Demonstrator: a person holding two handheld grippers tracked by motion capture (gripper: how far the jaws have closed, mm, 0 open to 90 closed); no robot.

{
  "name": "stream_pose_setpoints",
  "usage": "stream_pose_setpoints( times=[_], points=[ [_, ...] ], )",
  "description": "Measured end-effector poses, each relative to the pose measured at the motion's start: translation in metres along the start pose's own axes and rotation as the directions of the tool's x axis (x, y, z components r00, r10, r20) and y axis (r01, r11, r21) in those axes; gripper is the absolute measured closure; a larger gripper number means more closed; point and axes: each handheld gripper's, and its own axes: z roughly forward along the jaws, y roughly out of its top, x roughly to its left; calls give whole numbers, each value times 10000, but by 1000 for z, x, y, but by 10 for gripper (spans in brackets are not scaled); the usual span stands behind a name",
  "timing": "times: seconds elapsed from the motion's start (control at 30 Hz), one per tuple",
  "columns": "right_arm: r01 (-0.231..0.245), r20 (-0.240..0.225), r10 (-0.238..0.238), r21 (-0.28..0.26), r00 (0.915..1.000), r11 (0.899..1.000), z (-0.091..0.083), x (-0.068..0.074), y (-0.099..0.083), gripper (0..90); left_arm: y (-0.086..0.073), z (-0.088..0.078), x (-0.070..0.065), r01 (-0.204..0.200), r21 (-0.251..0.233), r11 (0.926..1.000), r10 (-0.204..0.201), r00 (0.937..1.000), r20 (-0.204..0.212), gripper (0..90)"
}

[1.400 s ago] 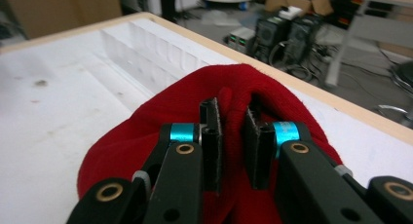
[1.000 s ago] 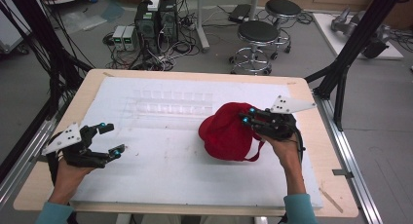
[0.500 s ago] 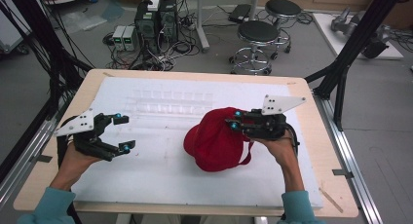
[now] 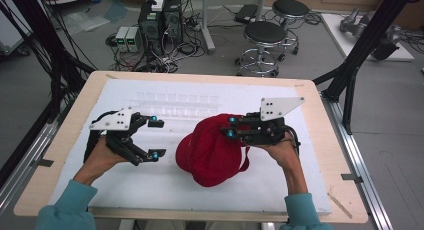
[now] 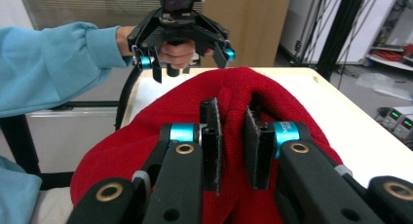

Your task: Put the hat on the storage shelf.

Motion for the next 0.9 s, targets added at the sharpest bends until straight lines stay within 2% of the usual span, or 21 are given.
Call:
stream_pose_setpoints(
  times=[0.17,0.33,0.5,0.73,0.9],
  points=[
    [189,-125,-190,-34,9997,9998,3,2,3,800,9,14,-1,41,-151,9999,-38,9998,220,70],
    [212,-323,-214,-84,9992,9997,5,3,4,800,14,22,-1,61,-98,9999,-56,9988,483,69],
    [289,-495,-289,-15,9984,9996,9,4,4,800,19,35,-2,290,-35,9996,-286,9968,741,61],
    [427,-806,-424,28,9958,9991,13,5,10,800,20,57,-2,354,159,9992,-374,9887,1455,61],
    [510,-906,-508,0,9946,9987,16,6,13,800,20,62,-3,360,217,9991,-390,9860,1619,61]
  ],
)
